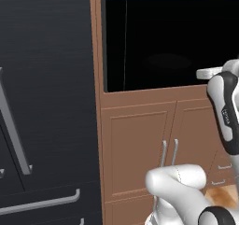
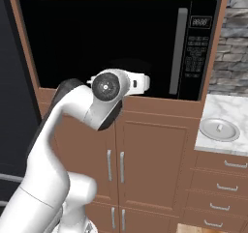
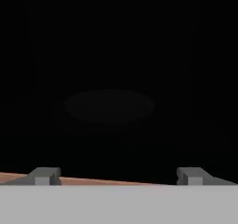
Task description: Pick the marshmallow from the counter and place it in the microwave. Then turn on the microwave.
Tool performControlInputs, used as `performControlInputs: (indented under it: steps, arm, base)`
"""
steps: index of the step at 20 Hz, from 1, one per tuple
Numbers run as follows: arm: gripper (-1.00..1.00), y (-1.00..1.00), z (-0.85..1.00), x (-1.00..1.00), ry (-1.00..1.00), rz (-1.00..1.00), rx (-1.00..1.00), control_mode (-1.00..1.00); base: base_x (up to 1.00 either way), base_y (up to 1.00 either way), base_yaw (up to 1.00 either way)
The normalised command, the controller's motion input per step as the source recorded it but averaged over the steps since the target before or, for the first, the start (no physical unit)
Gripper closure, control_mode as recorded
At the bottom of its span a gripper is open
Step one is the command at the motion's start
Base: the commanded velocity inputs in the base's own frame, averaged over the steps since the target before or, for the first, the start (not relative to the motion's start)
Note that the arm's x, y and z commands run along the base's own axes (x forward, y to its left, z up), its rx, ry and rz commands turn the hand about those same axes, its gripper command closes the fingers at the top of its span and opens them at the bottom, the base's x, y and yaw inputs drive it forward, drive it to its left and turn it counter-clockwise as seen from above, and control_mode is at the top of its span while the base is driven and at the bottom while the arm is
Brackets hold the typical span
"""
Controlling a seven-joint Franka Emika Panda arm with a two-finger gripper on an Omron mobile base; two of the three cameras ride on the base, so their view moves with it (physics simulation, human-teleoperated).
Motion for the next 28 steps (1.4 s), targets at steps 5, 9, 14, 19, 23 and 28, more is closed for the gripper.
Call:
performControlInputs:
  steps: [5,9,14,19,23,28]
  arm:
    - [-1.00,-0.30,0.52,-0.33,-0.31,0.00,0.02,-1.00]
    - [-1.00,-0.16,0.43,-0.46,-0.31,0.00,0.00,-1.00]
    - [-1.00,-0.20,0.35,-0.35,-0.30,0.00,0.01,-1.00]
    - [-1.00,-0.25,0.32,-0.03,-0.15,0.00,0.03,-1.00]
    - [-1.00,-0.40,0.09,0.00,-0.06,0.00,0.04,-1.00]
    - [-1.00,-0.48,0.12,0.00,-0.02,0.00,0.03,-1.00]
  base:
    - [0.00,0.00,0.00]
    - [0.00,0.00,0.00]
    - [0.00,0.00,0.00]
    - [0.00,0.00,0.00]
    - [0.00,0.00,0.00]
    - [0.00,0.00,0.00]
